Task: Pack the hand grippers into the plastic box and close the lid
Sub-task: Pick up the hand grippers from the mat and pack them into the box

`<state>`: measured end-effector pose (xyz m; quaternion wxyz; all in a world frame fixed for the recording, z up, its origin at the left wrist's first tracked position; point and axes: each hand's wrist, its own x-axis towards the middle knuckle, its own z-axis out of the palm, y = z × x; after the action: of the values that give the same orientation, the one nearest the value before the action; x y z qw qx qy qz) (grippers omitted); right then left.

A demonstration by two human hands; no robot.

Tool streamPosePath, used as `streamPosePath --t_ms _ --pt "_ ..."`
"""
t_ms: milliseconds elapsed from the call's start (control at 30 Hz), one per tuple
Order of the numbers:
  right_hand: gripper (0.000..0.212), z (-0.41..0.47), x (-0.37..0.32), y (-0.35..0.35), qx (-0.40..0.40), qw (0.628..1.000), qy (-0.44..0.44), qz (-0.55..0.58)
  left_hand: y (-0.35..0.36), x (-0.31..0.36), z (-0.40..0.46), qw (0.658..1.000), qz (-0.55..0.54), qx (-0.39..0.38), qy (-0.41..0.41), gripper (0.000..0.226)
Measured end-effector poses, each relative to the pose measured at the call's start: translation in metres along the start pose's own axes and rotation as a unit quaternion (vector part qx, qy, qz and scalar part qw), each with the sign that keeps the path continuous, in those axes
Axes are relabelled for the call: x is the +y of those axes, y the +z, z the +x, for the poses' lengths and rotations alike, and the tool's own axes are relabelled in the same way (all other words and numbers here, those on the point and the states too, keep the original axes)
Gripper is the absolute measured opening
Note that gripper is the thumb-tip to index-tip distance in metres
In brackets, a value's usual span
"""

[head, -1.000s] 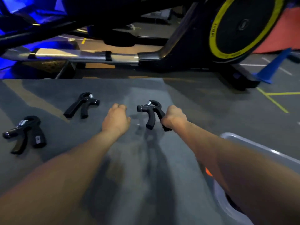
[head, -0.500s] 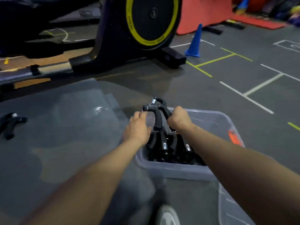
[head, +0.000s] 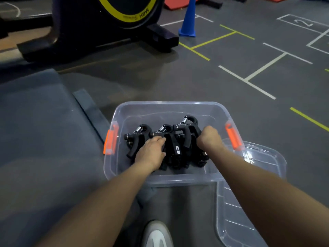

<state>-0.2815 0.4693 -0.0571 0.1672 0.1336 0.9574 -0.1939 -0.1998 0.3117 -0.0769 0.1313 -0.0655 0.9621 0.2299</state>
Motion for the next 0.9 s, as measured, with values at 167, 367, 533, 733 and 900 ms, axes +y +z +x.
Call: streamPosePath --t_ms 167,367,533,733,900 --pt "0.031 0.016 0.013 0.011 0.029 0.998 0.015 -0.059 0.010 -0.008 0.007 0.999 0.037 -0.034 -0.007 0.051" --pt "0.032 0.016 0.015 0.026 0.031 0.998 0.000 -0.060 0.010 -0.010 0.009 0.998 0.063 -0.029 -0.008 0.041" --pt "0.032 0.012 0.025 0.028 0.007 0.996 -0.053 -0.076 0.011 -0.011 0.013 0.997 0.068 -0.038 -0.013 0.046" --pt "0.025 0.005 0.016 0.011 -0.005 0.994 -0.093 -0.049 0.005 -0.009 0.011 0.996 0.062 -0.049 -0.033 0.048" --pt "0.029 -0.028 -0.036 -0.004 -0.018 0.984 -0.179 0.003 -0.036 -0.006 -0.011 0.997 0.066 0.018 -0.024 0.042"
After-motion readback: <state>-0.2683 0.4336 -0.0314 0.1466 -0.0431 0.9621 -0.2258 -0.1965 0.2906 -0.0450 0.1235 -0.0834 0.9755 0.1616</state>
